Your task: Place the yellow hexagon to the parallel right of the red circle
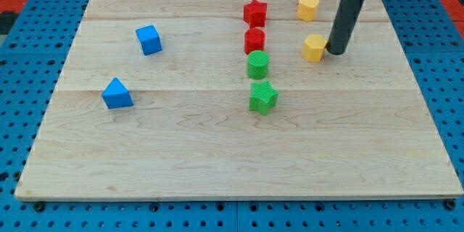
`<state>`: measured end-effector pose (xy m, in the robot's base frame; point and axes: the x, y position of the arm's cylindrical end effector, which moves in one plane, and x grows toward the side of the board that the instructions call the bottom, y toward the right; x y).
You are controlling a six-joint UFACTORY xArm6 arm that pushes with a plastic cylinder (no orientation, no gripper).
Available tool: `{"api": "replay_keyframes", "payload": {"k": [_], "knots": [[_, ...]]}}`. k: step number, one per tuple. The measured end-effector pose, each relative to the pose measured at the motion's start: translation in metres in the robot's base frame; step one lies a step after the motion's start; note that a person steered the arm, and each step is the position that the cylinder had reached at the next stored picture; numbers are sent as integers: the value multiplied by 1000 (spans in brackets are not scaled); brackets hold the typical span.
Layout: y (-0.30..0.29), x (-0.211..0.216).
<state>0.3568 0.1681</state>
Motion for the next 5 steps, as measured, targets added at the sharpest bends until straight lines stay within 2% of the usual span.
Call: {"api": "replay_keyframes", "payload": {"k": [1, 4, 5], "knots": [[1, 46], [-14, 9], [-11, 17]]}}
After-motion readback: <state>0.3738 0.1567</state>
